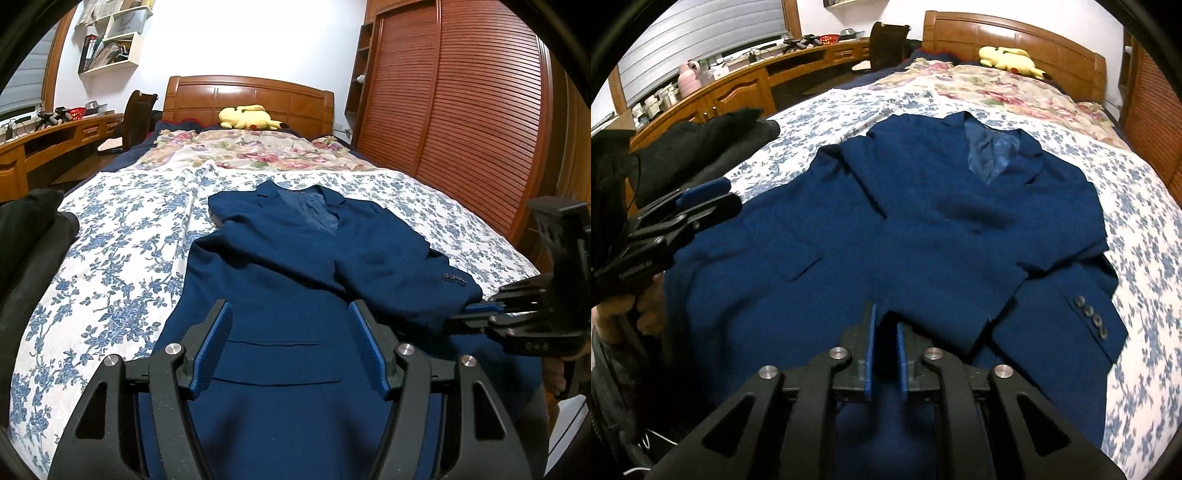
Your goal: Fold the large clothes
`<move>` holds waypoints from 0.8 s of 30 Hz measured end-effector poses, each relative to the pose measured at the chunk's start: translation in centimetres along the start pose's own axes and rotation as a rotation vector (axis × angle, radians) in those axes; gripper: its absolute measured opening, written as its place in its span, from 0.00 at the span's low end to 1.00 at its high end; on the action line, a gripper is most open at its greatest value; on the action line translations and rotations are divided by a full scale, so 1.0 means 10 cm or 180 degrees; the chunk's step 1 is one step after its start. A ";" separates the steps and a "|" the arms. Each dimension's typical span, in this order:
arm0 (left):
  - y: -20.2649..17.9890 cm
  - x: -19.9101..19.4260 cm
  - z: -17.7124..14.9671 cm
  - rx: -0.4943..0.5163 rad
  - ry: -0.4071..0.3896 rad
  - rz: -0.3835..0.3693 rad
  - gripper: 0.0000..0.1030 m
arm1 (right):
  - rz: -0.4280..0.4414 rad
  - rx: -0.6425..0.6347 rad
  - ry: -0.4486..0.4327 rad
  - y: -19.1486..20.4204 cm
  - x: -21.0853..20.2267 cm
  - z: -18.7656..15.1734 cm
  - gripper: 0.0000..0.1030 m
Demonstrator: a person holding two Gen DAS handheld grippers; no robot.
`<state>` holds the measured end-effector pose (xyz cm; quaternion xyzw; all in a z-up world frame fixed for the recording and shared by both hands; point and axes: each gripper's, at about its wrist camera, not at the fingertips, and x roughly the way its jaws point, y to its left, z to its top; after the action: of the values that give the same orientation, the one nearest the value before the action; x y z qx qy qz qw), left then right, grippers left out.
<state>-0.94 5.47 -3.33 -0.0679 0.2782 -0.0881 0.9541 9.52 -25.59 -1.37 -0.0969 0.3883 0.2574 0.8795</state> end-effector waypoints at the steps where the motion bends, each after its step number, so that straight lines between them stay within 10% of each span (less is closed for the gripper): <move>1: 0.00 0.00 0.00 -0.0002 0.0000 0.0000 0.64 | 0.0007 -0.0004 -0.0007 0.02 -0.04 0.02 0.23; 12: -0.01 0.01 0.00 -0.0001 0.0002 0.0001 0.64 | -0.0250 -0.0123 -0.0313 0.12 -0.42 0.18 0.44; 24: 0.04 -0.02 -0.02 -0.0005 0.0004 0.0037 0.64 | -0.0382 0.0376 0.0063 -0.41 0.54 0.20 0.49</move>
<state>-1.15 5.92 -3.51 -0.0669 0.2792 -0.0824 0.9543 15.98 -26.34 -4.07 -0.0704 0.4050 0.1800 0.8937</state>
